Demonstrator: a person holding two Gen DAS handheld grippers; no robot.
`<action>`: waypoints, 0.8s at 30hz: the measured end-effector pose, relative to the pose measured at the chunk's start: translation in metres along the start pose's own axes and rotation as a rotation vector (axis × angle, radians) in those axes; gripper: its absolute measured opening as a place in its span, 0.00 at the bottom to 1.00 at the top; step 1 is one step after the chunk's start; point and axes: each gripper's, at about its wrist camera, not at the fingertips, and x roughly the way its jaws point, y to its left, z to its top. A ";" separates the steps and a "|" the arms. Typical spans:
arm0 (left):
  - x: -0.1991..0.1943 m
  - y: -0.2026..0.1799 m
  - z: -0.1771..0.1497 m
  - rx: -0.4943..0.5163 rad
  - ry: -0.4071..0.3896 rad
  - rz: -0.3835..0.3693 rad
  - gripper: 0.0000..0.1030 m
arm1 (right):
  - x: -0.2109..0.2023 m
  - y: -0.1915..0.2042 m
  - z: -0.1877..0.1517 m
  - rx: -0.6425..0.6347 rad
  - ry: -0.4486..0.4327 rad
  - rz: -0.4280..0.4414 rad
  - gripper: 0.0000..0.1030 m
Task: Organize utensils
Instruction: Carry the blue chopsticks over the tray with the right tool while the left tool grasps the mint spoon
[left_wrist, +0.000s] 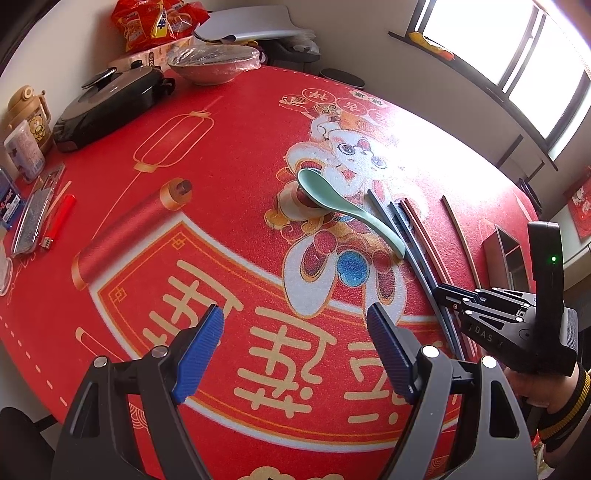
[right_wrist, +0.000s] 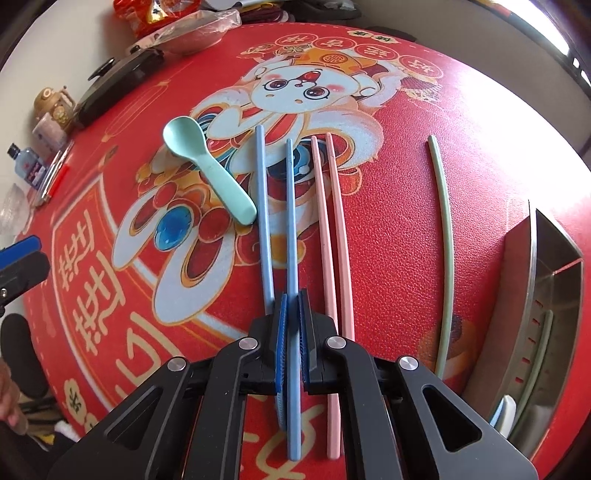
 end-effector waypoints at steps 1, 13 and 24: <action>-0.001 0.000 0.000 0.001 -0.003 -0.002 0.75 | -0.003 -0.002 -0.002 0.021 -0.014 0.012 0.06; 0.005 -0.017 0.006 0.029 0.003 -0.031 0.75 | -0.069 -0.024 -0.019 0.156 -0.187 0.095 0.06; 0.027 -0.034 0.036 -0.007 0.042 -0.175 0.60 | -0.112 -0.078 -0.055 0.333 -0.275 0.049 0.06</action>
